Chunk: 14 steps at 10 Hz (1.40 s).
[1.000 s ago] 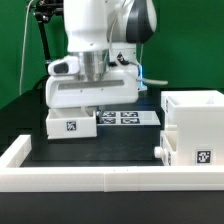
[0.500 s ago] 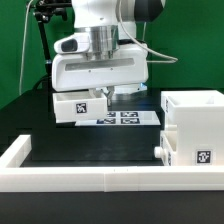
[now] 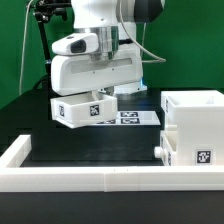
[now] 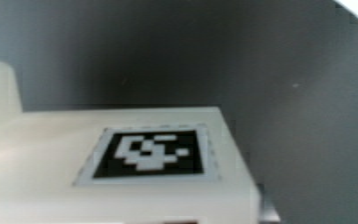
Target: Assemble drawer
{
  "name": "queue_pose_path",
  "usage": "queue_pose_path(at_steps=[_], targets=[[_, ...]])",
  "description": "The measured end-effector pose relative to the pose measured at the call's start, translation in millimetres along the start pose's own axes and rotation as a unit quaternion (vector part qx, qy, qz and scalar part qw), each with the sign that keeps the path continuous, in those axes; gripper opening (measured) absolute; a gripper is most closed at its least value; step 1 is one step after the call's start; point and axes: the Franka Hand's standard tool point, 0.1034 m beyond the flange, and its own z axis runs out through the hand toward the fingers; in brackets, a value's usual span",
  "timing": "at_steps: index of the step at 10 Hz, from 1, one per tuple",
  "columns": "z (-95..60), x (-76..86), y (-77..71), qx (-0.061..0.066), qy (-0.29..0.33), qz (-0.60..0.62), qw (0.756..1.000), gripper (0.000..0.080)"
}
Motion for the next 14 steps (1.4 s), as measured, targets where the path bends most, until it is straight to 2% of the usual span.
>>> queue_pose_path(at_steps=[1, 2, 3, 6, 8, 9, 12, 13, 14], targets=[[-1.8, 8.5, 7.2, 0.001, -0.008, -0.075, 0.997, 0.0042], [-5.0, 20.7, 14.3, -0.004, -0.016, -0.126, 0.992, 0.0042], [-6.6, 25.5, 16.6, -0.009, -0.016, -0.158, 0.987, 0.0042], [-4.6, 21.6, 16.7, -0.005, -0.019, -0.246, 0.969, 0.0042], [-2.0, 24.7, 22.1, -0.001, -0.022, -0.34, 0.94, 0.0042], [-3.2, 33.4, 27.3, 0.002, -0.023, -0.366, 0.93, 0.0042], [-3.9, 61.8, 35.8, -0.007, -0.015, -0.391, 0.92, 0.0042], [-2.4, 69.8, 37.0, -0.005, -0.015, -0.395, 0.918, 0.0042], [-1.8, 69.9, 37.6, -0.004, -0.015, -0.395, 0.919, 0.0042]])
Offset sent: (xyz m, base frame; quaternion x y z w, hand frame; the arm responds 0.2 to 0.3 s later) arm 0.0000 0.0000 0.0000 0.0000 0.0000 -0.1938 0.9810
